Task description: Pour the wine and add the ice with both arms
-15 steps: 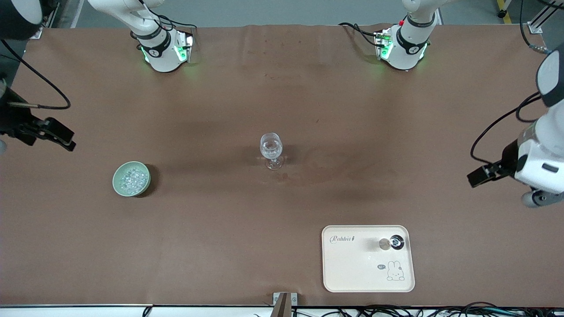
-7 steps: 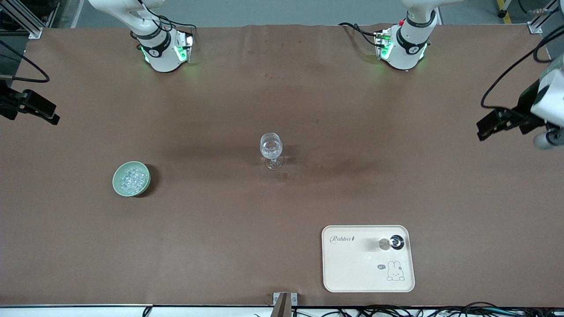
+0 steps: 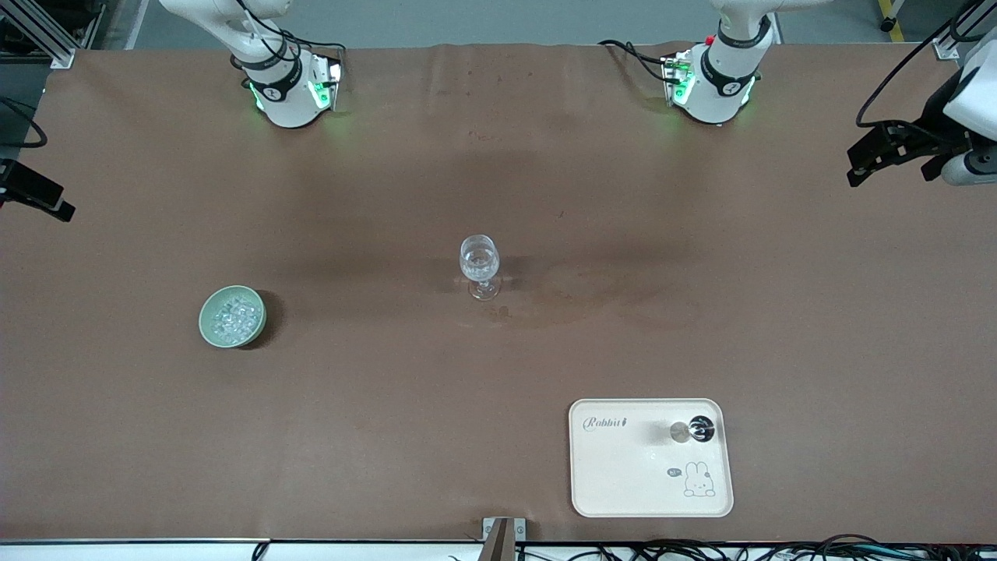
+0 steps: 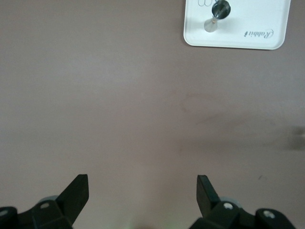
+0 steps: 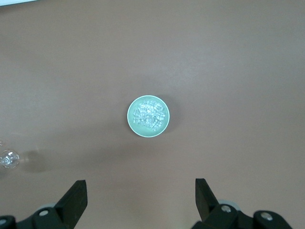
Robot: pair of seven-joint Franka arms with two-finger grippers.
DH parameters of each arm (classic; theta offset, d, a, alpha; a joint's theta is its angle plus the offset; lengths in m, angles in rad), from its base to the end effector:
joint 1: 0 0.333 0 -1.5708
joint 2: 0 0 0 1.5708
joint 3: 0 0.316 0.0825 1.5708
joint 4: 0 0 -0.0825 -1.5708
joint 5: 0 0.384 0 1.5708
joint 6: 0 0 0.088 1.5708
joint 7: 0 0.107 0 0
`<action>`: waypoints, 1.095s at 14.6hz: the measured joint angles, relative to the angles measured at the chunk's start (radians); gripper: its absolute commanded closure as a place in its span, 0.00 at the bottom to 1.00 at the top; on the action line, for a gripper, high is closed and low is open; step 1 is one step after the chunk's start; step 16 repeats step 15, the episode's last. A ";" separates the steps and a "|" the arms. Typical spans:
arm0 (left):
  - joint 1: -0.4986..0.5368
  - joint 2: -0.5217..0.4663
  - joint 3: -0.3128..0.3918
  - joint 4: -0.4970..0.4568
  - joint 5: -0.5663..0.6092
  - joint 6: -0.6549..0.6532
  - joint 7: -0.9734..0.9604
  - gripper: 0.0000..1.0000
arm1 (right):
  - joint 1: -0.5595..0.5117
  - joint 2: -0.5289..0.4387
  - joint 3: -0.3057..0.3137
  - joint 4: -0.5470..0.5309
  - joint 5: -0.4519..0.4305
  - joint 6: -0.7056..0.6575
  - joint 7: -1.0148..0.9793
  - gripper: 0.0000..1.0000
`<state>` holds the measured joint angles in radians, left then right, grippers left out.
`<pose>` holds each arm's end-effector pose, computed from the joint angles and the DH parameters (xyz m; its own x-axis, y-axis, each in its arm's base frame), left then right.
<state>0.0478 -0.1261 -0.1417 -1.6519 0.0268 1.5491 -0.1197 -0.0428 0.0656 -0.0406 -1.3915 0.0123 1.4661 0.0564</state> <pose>0.5104 -0.0502 0.6510 0.9993 0.0270 0.0272 0.0281 -0.9987 -0.0416 0.5624 -0.0447 0.6623 0.9904 -0.1380 0.0085 -0.1379 -0.9904 -0.0101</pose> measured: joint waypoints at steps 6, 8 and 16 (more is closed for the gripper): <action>-0.039 -0.021 -0.005 -0.006 -0.001 0.000 0.000 0.00 | -0.003 -0.013 0.045 -0.057 -0.002 0.005 -0.030 0.00; -0.036 -0.019 -0.001 -0.005 -0.001 0.000 0.000 0.00 | -0.003 -0.038 0.046 -0.090 -0.002 0.020 -0.043 0.00; -0.035 -0.009 0.001 0.001 -0.001 0.000 0.001 0.00 | -0.003 -0.140 0.048 -0.214 -0.002 0.078 -0.047 0.00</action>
